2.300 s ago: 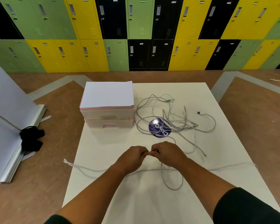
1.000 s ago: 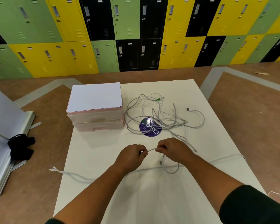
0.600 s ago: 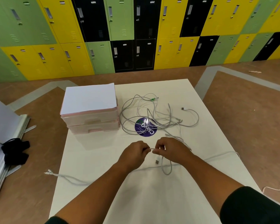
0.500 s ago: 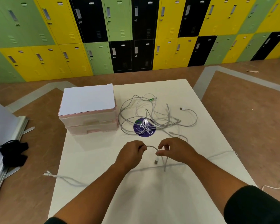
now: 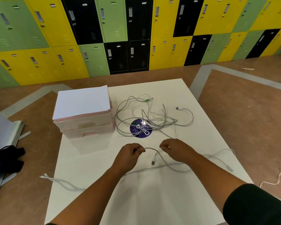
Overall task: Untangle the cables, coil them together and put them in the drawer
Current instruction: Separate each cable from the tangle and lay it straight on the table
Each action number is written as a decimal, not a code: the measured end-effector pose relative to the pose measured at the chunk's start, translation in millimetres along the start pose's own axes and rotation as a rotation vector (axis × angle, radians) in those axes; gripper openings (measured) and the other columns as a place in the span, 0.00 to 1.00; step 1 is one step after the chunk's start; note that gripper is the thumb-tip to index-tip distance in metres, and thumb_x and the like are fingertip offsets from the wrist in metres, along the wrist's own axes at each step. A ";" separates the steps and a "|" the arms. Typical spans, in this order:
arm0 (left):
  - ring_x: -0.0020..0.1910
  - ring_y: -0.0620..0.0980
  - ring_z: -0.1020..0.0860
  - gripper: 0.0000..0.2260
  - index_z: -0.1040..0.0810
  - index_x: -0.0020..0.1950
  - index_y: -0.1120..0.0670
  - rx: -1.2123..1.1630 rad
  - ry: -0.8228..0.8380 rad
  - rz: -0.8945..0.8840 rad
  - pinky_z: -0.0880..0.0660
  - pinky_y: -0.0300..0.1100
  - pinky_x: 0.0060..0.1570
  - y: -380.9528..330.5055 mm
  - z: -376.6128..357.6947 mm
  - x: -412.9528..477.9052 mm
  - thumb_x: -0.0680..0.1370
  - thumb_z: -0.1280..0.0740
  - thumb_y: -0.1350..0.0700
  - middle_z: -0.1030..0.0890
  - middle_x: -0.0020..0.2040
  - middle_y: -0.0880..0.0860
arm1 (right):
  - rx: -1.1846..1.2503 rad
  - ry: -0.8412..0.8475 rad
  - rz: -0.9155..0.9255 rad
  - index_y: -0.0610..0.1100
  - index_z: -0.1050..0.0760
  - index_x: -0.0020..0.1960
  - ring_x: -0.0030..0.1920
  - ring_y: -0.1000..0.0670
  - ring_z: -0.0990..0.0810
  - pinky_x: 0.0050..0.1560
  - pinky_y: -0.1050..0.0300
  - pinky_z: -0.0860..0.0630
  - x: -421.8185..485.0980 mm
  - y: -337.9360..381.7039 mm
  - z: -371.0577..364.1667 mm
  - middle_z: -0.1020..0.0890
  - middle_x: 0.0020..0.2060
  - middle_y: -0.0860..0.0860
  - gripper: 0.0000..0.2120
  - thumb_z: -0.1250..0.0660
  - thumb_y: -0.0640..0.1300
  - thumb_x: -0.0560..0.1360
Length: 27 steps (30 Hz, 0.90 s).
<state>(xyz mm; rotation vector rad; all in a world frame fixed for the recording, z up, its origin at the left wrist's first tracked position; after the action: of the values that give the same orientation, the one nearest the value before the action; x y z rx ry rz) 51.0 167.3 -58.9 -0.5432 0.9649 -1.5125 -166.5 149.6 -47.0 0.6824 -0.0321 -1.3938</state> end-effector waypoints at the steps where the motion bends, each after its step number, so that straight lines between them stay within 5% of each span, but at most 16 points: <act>1: 0.45 0.39 0.20 0.09 0.15 0.48 0.48 0.003 -0.002 -0.003 0.29 0.32 0.44 0.1 -0.8 0.7 0.82 0.35 0.53 0.16 0.44 0.42 | 0.095 -0.001 0.022 0.47 0.21 0.62 0.58 0.52 0.21 0.60 0.57 0.27 1.0 11.4 -3.3 0.18 0.58 0.53 0.12 0.37 0.48 0.81; 11: 0.37 0.45 0.23 0.10 0.16 0.50 0.51 0.176 0.038 0.056 0.32 0.38 0.36 0.5 5.7 2.6 0.82 0.37 0.52 0.19 0.39 0.48 | 0.299 0.016 0.066 0.50 0.18 0.45 0.36 0.54 0.25 0.40 0.57 0.30 13.5 41.9 -15.7 0.19 0.38 0.51 0.07 0.34 0.46 0.79; 17: 0.41 0.50 0.22 0.13 0.18 0.48 0.56 0.168 0.121 0.015 0.27 0.41 0.41 -15.5 -1.4 7.3 0.83 0.40 0.52 0.18 0.42 0.52 | 0.278 0.012 0.059 0.49 0.15 0.48 0.45 0.51 0.18 0.50 0.50 0.22 15.0 44.0 -12.7 0.15 0.42 0.51 0.06 0.30 0.49 0.76; 24: 0.40 0.43 0.21 0.08 0.14 0.52 0.52 0.146 0.094 0.025 0.29 0.33 0.40 -15.7 -3.2 6.3 0.80 0.33 0.53 0.16 0.43 0.46 | 0.208 0.010 0.019 0.53 0.16 0.43 0.38 0.53 0.21 0.41 0.55 0.25 5.9 31.4 -6.3 0.17 0.37 0.52 0.04 0.26 0.53 0.72; 27: 0.39 0.45 0.22 0.07 0.14 0.50 0.51 0.128 0.083 0.044 0.29 0.36 0.39 -15.8 -2.2 6.9 0.79 0.32 0.53 0.17 0.40 0.46 | 0.209 0.018 0.012 0.54 0.16 0.45 0.40 0.51 0.20 0.45 0.51 0.22 4.5 23.0 -3.1 0.16 0.39 0.52 0.04 0.29 0.52 0.75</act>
<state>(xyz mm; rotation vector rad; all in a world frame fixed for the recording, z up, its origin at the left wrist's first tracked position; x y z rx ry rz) 38.8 160.5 -48.5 -0.3682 0.9307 -1.5554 -143.8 147.3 -40.7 0.8665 -0.1691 -1.3846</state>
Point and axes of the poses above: each hand's wrist, its own x-axis towards the middle knuckle, its own z-axis out of the back of the hand, y = z × x, the point moved 4 cm from there along x, towards the middle knuckle
